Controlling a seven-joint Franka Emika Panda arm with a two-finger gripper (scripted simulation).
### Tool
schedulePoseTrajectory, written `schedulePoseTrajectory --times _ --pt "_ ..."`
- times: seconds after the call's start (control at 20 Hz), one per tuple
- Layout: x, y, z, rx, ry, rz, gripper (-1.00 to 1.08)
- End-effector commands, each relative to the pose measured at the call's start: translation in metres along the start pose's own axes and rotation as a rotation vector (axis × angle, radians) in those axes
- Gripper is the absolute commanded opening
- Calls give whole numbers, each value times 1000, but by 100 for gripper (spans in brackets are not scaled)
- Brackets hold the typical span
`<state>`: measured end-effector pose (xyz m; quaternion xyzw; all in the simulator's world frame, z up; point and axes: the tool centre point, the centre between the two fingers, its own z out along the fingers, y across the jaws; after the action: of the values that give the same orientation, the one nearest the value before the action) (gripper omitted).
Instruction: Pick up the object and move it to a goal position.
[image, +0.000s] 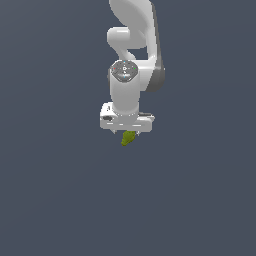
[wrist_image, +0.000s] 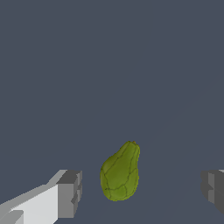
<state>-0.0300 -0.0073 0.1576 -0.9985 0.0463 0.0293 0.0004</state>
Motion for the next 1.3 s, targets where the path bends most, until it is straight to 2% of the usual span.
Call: schedulePoseTrajectory --times 0.0,1.25 --pt "-2 -1 4 1 2 42 100" --pt "-45 -1 55 20 39 701 100"
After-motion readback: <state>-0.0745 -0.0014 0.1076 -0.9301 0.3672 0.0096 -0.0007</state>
